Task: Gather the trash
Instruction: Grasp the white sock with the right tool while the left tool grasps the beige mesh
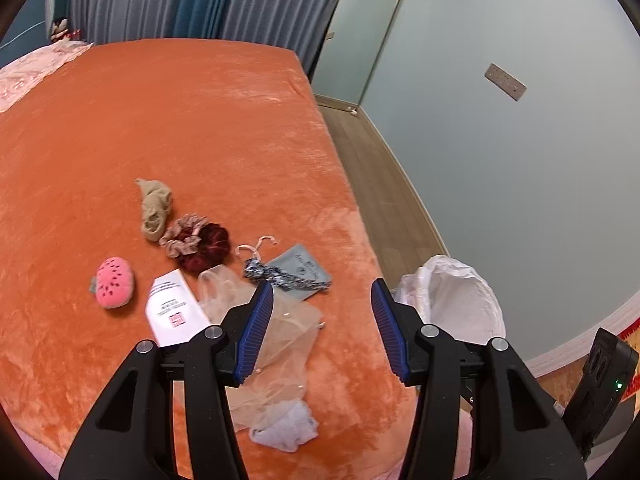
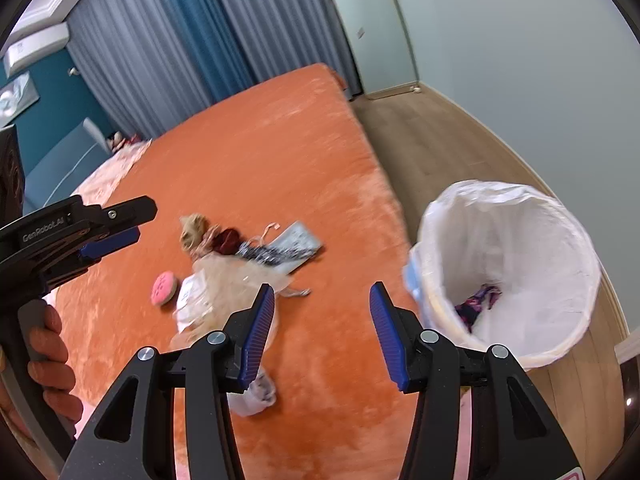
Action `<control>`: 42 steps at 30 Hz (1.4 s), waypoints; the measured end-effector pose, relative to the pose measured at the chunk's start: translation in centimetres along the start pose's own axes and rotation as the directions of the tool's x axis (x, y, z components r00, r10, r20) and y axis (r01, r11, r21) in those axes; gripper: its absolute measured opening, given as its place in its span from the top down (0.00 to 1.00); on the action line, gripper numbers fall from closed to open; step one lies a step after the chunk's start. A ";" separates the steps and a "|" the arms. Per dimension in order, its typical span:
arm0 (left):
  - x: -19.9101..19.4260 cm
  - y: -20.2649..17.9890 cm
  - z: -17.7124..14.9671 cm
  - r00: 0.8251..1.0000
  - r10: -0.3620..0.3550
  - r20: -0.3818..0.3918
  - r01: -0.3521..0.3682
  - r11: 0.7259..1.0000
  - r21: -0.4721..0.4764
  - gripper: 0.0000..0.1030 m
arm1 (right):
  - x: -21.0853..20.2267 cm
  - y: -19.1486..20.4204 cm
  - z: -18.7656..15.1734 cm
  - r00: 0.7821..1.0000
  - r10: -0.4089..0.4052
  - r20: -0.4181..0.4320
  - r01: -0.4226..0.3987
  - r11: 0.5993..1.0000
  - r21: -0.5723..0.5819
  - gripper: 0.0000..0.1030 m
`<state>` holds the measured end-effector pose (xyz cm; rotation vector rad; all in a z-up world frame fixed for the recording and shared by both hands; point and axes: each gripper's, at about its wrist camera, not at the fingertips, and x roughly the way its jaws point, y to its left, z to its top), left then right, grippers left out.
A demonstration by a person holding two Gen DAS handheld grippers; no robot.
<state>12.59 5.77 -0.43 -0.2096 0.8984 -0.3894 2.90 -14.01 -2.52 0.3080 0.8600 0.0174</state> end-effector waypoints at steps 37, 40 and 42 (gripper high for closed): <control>7.6 10.2 -8.8 0.962 0.115 -0.246 -0.137 0.988 -0.073 0.38 | 12.3 7.8 -9.8 0.935 0.041 -0.353 -0.088 0.989 -0.118 0.48; 9.1 10.0 -9.3 0.955 0.097 -0.280 -0.122 0.990 -0.072 0.50 | 12.3 7.7 -9.8 0.935 0.047 -0.352 -0.094 0.988 -0.119 0.53; 9.7 10.1 -9.5 0.952 0.080 -0.294 -0.109 0.991 -0.081 0.61 | 12.2 7.6 -9.7 0.933 0.052 -0.355 -0.101 0.988 -0.119 0.58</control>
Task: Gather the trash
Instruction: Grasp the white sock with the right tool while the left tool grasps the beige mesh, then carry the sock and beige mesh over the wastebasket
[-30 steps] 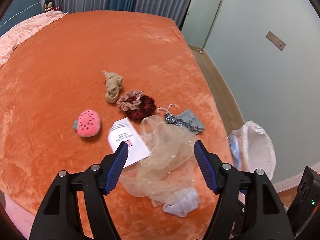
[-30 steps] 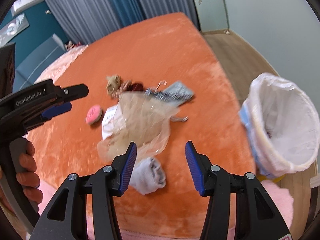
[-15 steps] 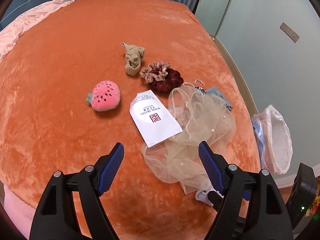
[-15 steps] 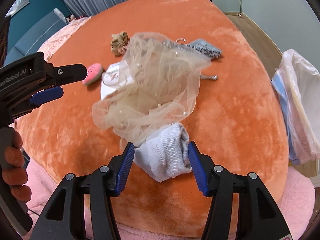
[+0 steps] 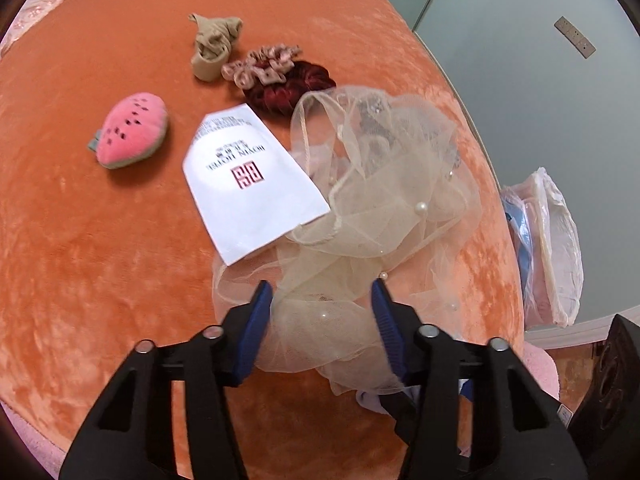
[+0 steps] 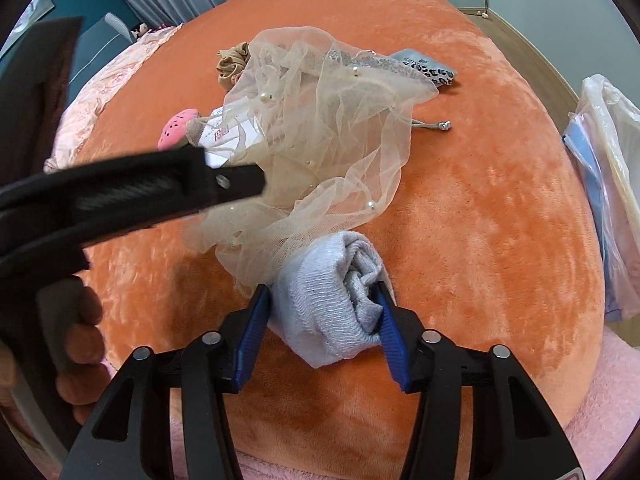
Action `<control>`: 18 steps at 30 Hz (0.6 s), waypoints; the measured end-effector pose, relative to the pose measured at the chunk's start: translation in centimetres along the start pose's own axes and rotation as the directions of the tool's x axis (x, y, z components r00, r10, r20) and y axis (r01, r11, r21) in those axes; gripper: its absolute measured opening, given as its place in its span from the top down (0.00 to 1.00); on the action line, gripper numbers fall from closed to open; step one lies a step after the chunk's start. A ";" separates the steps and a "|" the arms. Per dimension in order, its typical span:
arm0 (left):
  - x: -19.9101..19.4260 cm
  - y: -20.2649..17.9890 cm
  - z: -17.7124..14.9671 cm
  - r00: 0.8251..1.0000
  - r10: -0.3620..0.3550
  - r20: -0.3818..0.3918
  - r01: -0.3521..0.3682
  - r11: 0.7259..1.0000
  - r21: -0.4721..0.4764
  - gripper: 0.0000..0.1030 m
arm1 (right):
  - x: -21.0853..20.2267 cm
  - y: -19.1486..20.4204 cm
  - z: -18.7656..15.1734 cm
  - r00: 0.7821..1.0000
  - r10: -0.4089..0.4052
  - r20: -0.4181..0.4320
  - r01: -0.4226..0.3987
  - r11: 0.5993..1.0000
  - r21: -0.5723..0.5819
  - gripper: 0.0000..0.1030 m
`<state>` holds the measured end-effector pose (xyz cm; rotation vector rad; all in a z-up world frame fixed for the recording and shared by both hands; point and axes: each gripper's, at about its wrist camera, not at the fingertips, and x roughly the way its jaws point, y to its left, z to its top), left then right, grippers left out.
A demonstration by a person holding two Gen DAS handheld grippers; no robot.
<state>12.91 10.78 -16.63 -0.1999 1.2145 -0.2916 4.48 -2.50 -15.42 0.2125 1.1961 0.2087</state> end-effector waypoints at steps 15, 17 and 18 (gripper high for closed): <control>-4.4 -3.2 1.0 0.991 -0.105 0.083 0.101 0.993 0.052 0.96 | -6.6 -1.6 1.6 0.991 0.004 0.131 -0.007 1.000 0.022 0.67; -6.0 -4.2 1.5 0.986 -0.129 0.110 0.121 0.990 0.073 0.96 | -8.2 -2.6 2.2 0.985 -0.007 0.171 -0.001 0.999 0.048 0.67; -6.7 -4.8 1.7 0.983 -0.139 0.122 0.129 0.988 0.085 0.96 | -9.1 -3.1 2.4 0.981 -0.013 0.192 0.001 0.998 0.060 0.67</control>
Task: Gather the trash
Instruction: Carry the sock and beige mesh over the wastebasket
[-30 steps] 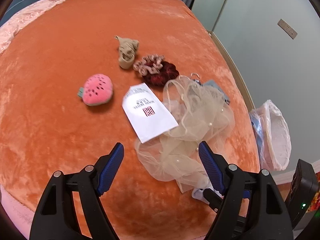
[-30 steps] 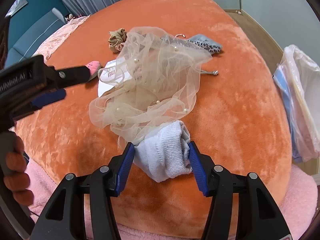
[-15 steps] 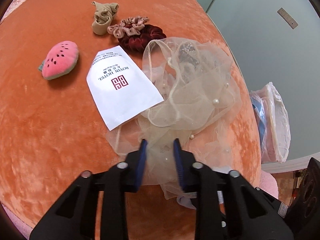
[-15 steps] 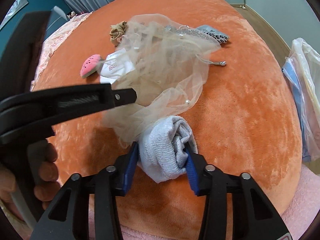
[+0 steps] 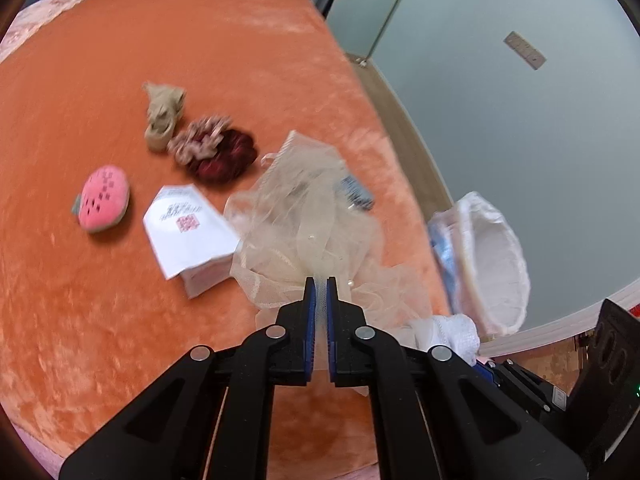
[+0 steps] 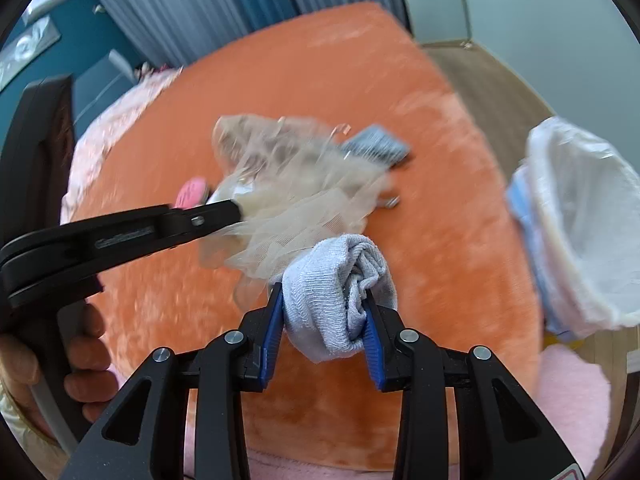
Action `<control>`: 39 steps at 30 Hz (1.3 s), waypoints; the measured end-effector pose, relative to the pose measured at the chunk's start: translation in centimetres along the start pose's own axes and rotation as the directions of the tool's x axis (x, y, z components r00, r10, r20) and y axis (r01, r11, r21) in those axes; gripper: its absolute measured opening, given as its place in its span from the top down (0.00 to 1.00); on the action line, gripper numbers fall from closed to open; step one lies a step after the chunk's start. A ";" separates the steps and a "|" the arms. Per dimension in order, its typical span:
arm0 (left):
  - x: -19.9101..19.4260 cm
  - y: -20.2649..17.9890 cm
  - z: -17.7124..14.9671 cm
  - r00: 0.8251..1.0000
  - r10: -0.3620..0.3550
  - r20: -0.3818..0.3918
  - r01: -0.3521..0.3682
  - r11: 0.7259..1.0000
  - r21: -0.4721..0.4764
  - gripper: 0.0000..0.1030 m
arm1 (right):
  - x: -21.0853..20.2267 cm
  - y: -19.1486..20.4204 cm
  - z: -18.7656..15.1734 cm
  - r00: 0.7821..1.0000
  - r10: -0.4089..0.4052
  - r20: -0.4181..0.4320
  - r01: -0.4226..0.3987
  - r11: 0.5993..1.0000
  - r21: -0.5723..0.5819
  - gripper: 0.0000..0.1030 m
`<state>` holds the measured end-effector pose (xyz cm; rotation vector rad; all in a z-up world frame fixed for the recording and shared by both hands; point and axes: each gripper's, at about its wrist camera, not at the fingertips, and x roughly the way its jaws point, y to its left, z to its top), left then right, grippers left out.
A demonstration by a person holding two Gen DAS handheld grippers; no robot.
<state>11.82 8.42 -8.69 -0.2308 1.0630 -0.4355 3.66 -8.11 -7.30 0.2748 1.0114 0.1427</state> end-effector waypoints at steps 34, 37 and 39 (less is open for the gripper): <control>-7.1 -29.0 6.8 0.941 -0.308 0.141 0.212 0.860 0.465 0.97 | -17.8 -17.7 4.6 0.876 -0.290 0.386 0.151 0.923 0.353 0.67; -6.3 -30.2 6.7 0.942 -0.313 0.125 0.220 0.852 0.476 0.97 | -17.9 -18.5 4.3 0.872 -0.300 0.386 0.151 0.916 0.372 0.67; -5.8 -30.9 6.6 0.943 -0.312 0.116 0.220 0.847 0.484 0.97 | -18.0 -18.7 3.6 0.872 -0.305 0.384 0.151 0.912 0.381 0.67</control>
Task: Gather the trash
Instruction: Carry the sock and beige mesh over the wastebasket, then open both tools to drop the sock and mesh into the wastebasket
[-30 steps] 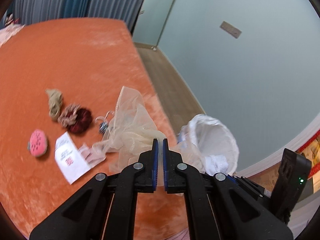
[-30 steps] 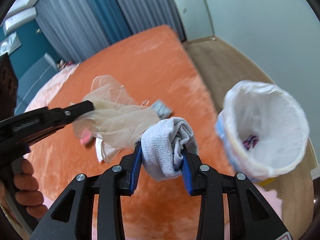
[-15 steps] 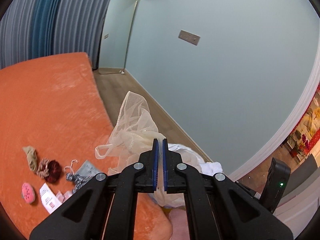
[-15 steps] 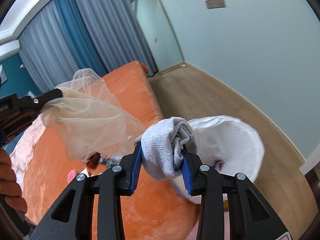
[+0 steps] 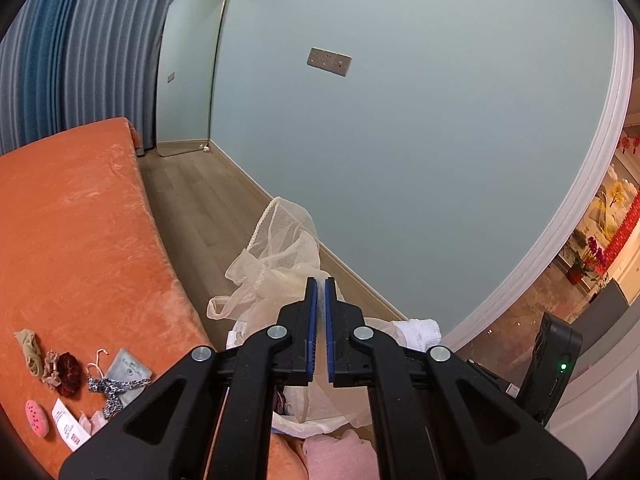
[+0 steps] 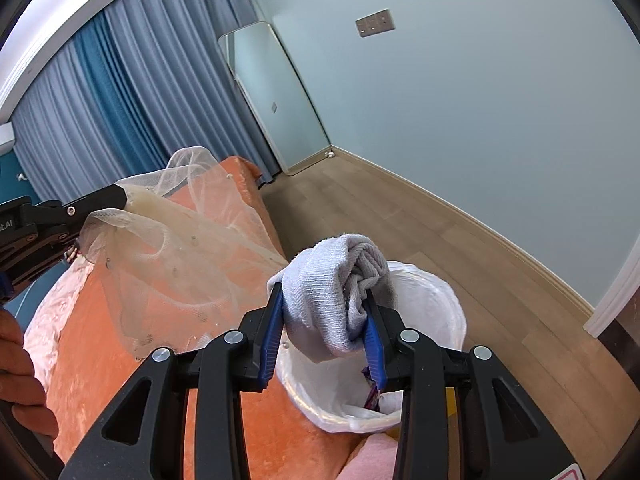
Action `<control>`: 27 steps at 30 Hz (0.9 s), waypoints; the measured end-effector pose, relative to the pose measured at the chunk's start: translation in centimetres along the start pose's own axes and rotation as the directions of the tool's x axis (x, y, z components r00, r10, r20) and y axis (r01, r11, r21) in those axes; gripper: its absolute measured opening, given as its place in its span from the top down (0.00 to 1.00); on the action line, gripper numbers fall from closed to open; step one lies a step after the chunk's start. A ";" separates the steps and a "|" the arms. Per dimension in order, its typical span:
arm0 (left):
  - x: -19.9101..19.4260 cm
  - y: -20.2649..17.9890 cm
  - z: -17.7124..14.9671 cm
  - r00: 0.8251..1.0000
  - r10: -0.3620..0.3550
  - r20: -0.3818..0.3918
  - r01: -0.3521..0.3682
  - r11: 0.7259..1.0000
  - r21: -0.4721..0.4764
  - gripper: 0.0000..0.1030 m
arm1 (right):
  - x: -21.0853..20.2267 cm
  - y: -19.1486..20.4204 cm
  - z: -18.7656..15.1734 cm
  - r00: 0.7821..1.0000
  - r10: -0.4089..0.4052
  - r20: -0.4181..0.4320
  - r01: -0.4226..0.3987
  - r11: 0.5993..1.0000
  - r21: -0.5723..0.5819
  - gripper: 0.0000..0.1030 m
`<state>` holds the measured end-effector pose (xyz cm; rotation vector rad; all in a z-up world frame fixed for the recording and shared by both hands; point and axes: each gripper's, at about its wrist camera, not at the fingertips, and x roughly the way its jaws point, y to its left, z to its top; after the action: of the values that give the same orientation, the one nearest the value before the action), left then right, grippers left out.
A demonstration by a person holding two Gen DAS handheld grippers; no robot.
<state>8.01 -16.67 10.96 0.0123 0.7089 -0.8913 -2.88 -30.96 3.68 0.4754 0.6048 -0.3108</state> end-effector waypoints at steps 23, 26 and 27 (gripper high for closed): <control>3.8 2.8 -0.8 0.992 0.127 0.002 -0.126 0.990 -0.058 0.40 | 2.6 1.5 0.0 0.999 -0.033 -0.018 0.032 0.999 -0.021 0.45; 3.4 4.0 -1.2 0.989 0.146 -0.006 -0.146 0.986 -0.086 0.40 | 2.6 1.7 -0.1 0.999 -0.031 -0.020 0.030 0.999 -0.029 0.45; 3.2 4.3 -1.4 0.989 0.148 -0.008 -0.148 0.984 -0.098 0.40 | 2.6 1.7 0.0 0.999 -0.031 -0.022 0.030 0.999 -0.029 0.45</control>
<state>11.69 -15.74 6.87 -0.0220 0.7421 -0.7135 -0.14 -29.89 2.63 0.4431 0.6377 -0.3259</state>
